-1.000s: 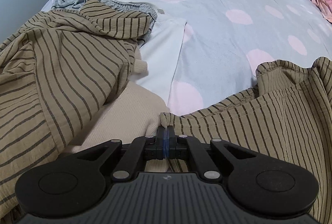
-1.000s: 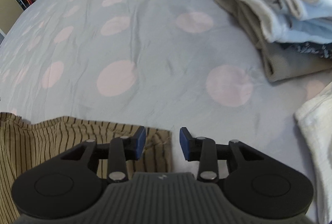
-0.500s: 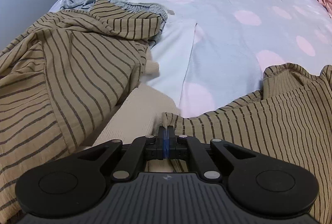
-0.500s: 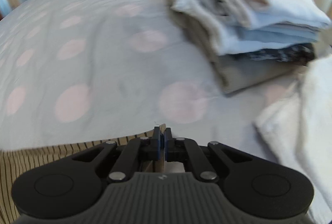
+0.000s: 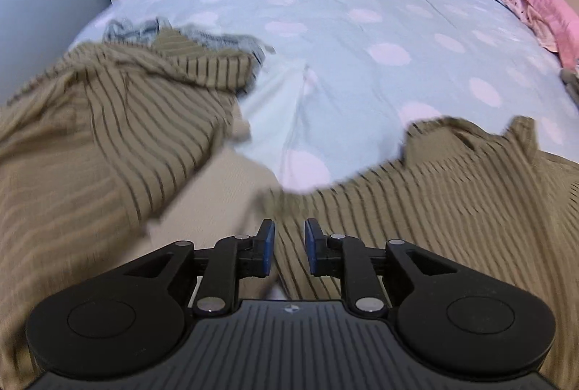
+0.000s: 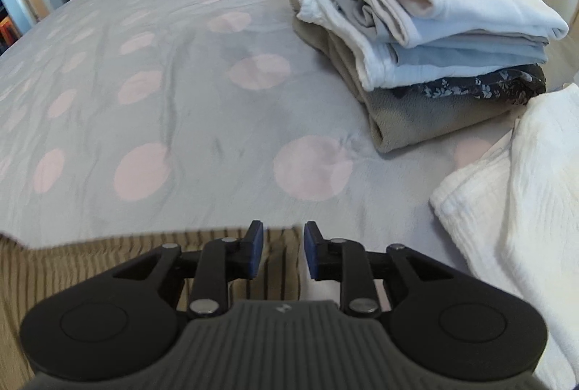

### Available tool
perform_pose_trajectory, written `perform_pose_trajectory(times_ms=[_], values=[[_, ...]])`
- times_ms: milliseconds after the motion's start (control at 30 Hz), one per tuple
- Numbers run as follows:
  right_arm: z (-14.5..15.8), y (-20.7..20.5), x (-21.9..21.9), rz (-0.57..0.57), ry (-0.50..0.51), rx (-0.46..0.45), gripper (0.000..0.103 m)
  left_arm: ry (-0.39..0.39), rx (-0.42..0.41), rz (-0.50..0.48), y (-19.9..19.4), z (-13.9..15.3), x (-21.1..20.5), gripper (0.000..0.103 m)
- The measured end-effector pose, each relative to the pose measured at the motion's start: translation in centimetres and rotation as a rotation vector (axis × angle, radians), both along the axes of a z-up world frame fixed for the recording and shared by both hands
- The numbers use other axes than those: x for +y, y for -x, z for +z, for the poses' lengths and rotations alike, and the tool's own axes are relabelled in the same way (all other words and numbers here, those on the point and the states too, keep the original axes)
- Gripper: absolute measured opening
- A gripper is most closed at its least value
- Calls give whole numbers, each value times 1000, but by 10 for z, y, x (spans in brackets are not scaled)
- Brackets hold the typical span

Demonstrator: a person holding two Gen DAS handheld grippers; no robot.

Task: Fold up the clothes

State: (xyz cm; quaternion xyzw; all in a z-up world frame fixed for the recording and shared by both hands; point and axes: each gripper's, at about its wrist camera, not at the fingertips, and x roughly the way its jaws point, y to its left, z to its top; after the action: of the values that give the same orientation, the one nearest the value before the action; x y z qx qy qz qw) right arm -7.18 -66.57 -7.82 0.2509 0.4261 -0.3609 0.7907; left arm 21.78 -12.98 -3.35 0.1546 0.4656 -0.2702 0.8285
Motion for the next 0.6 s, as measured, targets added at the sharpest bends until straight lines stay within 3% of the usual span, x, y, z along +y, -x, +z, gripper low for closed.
perform_pose_trajectory(times_ms=[100,167,367,600], values=[[2,11,18,40,-23,5,30,23,54,-28,25,-1,7,22],[3,20,31,62,-51,2,38,37,82,-36,40,-3,13,30],[7,47,82,159,-122,-15,38,57,141,-85,90,-9,34,39],[1,86,131,278,-177,-3,43,89,269,-13,127,-31,54,40]])
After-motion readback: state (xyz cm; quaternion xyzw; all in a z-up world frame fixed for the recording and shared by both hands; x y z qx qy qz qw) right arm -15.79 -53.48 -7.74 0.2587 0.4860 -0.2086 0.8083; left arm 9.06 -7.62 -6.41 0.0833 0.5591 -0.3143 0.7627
